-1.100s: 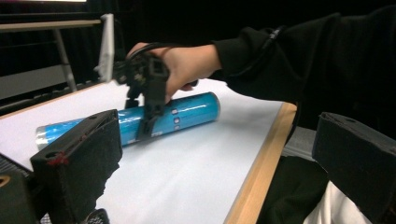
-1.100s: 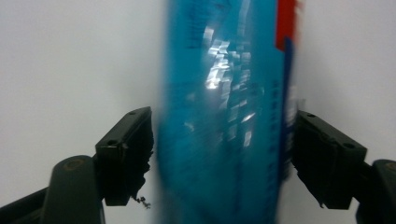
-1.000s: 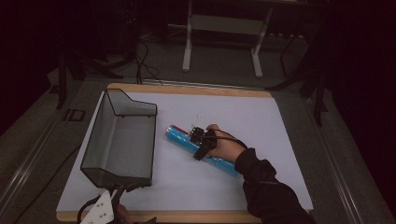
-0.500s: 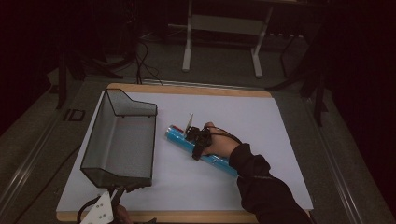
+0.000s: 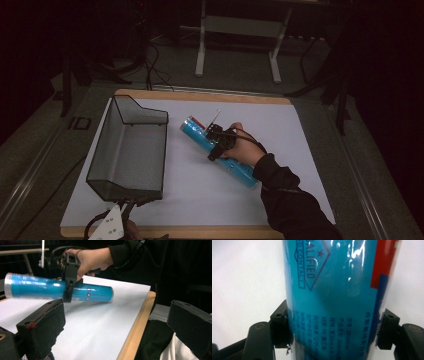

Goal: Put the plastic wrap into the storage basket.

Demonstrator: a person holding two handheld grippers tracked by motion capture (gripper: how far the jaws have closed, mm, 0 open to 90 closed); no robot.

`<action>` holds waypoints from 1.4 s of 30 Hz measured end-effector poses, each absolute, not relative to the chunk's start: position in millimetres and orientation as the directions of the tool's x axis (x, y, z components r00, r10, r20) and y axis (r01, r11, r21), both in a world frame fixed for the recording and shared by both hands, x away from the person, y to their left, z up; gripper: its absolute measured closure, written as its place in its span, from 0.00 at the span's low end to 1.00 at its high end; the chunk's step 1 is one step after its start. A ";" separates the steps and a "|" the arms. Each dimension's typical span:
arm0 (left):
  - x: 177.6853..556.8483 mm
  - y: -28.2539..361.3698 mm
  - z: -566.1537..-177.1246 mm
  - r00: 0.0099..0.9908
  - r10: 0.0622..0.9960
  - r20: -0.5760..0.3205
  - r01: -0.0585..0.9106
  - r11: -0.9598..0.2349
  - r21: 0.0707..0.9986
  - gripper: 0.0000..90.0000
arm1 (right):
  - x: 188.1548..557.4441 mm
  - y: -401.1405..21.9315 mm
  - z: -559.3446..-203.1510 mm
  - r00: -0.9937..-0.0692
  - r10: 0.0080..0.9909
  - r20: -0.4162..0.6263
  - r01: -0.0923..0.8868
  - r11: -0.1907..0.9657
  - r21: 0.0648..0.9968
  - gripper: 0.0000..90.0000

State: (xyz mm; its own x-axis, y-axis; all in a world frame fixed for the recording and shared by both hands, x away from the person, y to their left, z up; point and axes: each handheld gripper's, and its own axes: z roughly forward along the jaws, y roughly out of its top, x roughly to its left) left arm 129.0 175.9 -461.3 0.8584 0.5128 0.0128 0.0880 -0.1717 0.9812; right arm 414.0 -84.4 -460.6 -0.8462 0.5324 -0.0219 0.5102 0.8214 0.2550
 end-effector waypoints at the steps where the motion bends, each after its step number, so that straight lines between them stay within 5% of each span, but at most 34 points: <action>1: 128.9 175.9 -461.4 0.857 0.515 0.014 0.086 -0.170 0.982 0.03 | 414.5 -85.7 -456.3 -0.844 0.536 -0.023 0.512 0.817 0.265 0.35; 26: 128.9 175.6 -461.1 0.856 0.517 0.016 0.085 -0.170 0.982 0.03 | 411.1 -100.8 -352.2 -0.778 0.624 0.068 0.527 0.591 0.611 0.35; 42: 128.9 176.8 -461.0 0.848 0.530 0.019 0.083 -0.167 0.982 0.03 | 403.6 -53.3 -320.9 -0.781 0.605 0.154 0.505 0.466 0.726 0.35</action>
State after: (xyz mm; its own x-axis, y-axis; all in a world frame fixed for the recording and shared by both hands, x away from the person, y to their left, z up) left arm 128.9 176.8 -461.0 0.8477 0.5302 0.0187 0.0827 -0.1669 0.9825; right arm 403.6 -53.3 -320.9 -0.7808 0.6055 0.1539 0.5048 0.4664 0.7264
